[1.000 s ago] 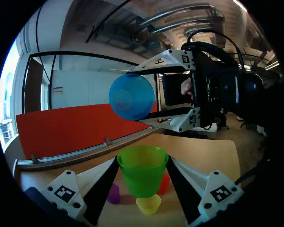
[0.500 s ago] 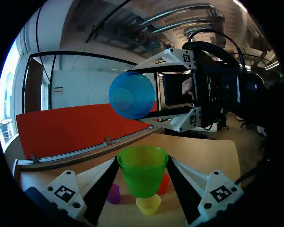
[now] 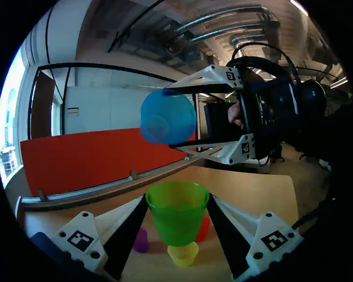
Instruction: Pour water
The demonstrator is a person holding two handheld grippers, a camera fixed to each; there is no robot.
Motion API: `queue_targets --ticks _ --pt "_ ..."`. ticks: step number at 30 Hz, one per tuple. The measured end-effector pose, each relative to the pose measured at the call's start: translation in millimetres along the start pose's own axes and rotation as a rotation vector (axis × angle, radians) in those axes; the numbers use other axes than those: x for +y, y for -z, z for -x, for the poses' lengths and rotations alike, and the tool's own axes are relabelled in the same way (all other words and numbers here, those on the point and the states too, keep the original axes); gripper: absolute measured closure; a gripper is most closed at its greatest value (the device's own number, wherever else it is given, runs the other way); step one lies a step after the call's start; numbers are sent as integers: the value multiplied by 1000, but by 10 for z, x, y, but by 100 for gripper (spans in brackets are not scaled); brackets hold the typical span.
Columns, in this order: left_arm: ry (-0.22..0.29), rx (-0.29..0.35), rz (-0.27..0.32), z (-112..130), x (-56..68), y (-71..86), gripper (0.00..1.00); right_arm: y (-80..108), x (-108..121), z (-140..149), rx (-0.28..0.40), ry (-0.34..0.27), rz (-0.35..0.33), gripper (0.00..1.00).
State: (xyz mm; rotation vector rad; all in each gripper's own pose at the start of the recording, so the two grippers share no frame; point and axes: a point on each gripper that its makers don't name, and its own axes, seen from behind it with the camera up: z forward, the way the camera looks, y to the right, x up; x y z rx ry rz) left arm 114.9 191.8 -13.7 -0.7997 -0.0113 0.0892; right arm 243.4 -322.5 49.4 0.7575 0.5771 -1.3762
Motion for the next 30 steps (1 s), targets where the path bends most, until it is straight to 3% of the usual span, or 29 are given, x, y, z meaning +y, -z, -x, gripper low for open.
queue_targets --ticks 8,14,30 --pt "4 1 -3 1 -7 -4 12 69 -49 69 -5 -142 14 8" --pt "2 0 -8 14 -23 -9 12 128 -110 119 -7 -316 19 8" --pt "-3 0 -17 -8 -38 31 12 304 -210 305 -42 -929 20 9"
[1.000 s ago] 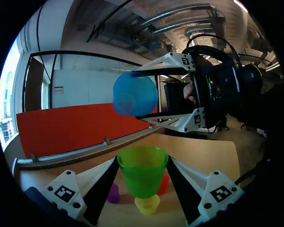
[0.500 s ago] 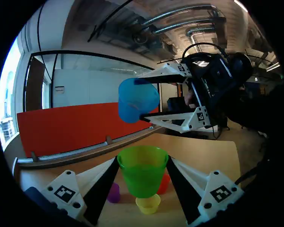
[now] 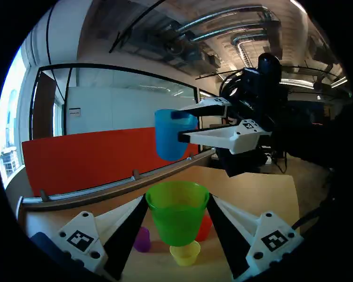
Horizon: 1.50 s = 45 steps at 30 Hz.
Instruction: Pour water
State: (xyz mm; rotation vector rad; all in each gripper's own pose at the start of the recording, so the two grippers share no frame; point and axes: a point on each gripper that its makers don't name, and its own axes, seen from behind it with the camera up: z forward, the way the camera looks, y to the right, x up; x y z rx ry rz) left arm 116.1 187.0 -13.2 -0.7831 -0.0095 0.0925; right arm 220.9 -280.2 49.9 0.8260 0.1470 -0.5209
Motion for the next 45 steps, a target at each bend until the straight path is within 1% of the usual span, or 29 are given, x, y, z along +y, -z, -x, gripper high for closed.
queue_targets --ticks 5,8,11,15,20,24,33,39,45 --pt "-1 -1 -3 -8 -9 12 12 40 -2 61 -20 -192 -15 9" --pt "-3 -2 -2 -12 -1 19 12 60 2 121 -36 -292 -22 8" --pt "-5 -1 -2 -17 11 24 12 80 16 183 -56 -358 -30 8" --pt "-7 -2 -2 -13 13 25 12 109 30 237 -73 -408 -32 8" --pt "-7 -5 -5 -10 7 29 12 138 1 332 -110 -446 -46 8" --pt "-10 -7 -5 1 2 31 12 169 -12 404 -132 -461 -51 8" --pt "-13 -12 -7 -6 -3 36 12 234 -21 461 -161 -438 -55 8" --pt "-13 -14 -7 -2 -9 33 12 255 -59 481 -177 -438 -69 8" --pt "-6 -27 -6 20 -18 32 12 290 -124 573 -207 -435 -84 8"
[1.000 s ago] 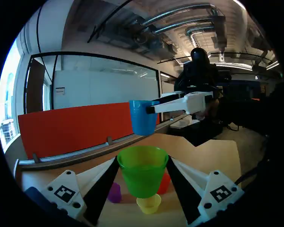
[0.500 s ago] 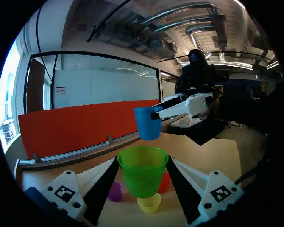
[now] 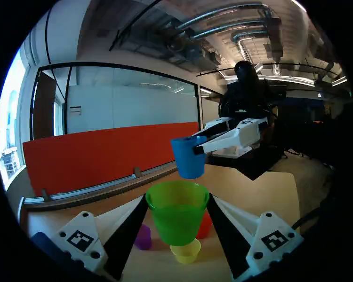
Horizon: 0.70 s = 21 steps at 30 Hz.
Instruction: Pour water
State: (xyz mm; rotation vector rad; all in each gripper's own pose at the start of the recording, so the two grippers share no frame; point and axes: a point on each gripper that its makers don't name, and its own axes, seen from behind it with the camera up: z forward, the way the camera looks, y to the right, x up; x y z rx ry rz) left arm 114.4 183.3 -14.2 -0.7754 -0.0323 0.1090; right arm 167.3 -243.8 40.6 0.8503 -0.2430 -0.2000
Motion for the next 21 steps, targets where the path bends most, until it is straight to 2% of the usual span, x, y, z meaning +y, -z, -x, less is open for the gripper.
queue_targets --ticks 14,21 --pt "-11 -59 34 188 108 -6 12 76 -34 380 -72 -6 -27 8" --pt "-14 -97 45 311 142 -8 12 123 -49 538 -110 10 -40 8"
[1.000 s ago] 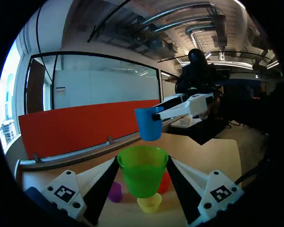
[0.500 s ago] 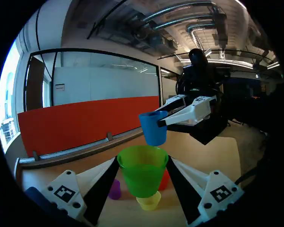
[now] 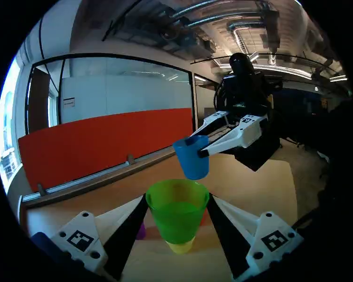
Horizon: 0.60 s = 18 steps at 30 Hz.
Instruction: Pour water
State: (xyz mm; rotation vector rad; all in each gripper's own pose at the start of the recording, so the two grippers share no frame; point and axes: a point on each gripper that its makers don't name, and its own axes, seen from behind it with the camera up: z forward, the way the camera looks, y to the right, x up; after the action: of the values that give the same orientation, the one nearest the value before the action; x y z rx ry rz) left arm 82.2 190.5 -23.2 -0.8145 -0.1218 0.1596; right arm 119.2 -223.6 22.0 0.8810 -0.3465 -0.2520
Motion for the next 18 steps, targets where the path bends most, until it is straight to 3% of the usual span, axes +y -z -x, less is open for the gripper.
queue_targets --ticks 18 --pt "-9 -72 25 279 87 -29 12 -23 -106 485 -104 84 -39 8"
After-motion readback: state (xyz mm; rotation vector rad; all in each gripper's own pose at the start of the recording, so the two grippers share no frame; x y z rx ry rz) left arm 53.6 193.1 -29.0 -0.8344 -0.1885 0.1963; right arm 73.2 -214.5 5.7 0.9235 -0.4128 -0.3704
